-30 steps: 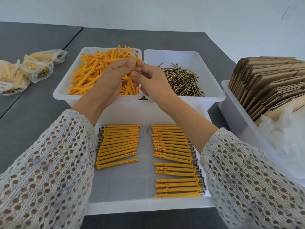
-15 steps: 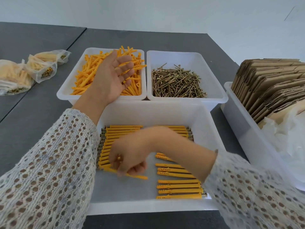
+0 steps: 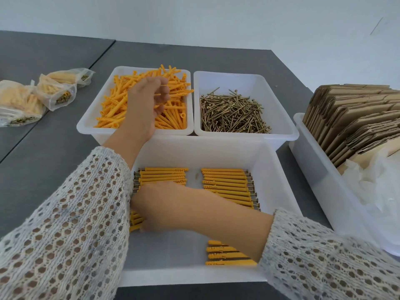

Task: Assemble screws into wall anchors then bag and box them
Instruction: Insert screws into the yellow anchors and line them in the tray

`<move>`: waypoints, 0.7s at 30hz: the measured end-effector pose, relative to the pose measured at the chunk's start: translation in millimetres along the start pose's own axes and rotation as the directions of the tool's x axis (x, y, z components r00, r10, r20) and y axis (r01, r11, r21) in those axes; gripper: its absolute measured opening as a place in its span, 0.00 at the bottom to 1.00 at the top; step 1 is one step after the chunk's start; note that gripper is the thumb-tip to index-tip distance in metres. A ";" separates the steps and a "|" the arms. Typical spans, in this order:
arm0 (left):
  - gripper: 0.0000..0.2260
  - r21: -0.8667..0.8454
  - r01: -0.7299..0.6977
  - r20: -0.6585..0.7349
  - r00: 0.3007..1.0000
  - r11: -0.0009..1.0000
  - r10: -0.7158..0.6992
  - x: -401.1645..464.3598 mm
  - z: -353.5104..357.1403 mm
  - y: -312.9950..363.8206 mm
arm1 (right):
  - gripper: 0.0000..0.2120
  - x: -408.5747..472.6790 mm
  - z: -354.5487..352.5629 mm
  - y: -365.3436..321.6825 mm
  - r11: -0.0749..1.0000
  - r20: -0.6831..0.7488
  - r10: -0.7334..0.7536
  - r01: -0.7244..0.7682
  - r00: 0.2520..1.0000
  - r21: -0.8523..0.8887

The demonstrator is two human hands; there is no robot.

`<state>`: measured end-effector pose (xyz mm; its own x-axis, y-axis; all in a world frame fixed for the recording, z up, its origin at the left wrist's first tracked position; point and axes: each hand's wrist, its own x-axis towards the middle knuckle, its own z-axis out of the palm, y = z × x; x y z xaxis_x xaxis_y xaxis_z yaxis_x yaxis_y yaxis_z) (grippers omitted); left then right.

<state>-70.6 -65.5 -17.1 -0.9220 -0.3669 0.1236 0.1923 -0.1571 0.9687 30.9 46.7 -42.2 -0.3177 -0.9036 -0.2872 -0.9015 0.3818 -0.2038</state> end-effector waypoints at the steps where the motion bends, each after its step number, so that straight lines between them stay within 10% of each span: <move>1: 0.10 0.104 -0.092 -0.037 0.995 0.990 0.096 0.4 -0.5 -1.4 | 0.10 -2.4 -5.4 1.4 1.000 -0.010 -0.001 0.001 1.000 0.014; 4: 0.11 0.486 -0.344 0.030 0.925 0.803 0.378 -0.6 -4.3 -8.0 | 0.18 -13.3 -35.7 22.2 0.995 -0.045 0.045 -0.040 0.998 0.094; 8: 0.09 0.787 -0.327 0.156 0.926 0.523 0.343 -1.5 -5.8 -16.7 | 0.14 -34.6 -63.4 62.4 0.892 -0.357 0.238 -0.057 0.903 0.449; 12: 0.11 0.896 -0.266 0.207 0.958 0.355 0.197 -4.2 -0.8 -20.0 | 0.12 -44.8 -56.2 116.0 0.813 -0.618 0.562 -0.229 0.549 0.536; 17: 0.12 0.951 -0.216 0.178 0.968 0.221 0.179 -10.2 4.8 -19.4 | 0.09 -55.7 -40.8 168.6 0.642 -0.615 0.757 -0.421 0.218 0.641; 21: 0.15 0.978 -0.169 0.156 0.982 0.125 0.111 -8.9 4.1 -19.9 | 0.09 -47.1 -37.0 178.5 0.492 -0.372 0.867 -0.692 0.333 0.528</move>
<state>-67.6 -55.4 -36.6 -0.9362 -0.2345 0.2619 -0.1484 0.9390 0.3104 -125.9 150.1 -30.5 -0.9962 -0.0420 0.0758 -0.0688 0.9157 -0.3961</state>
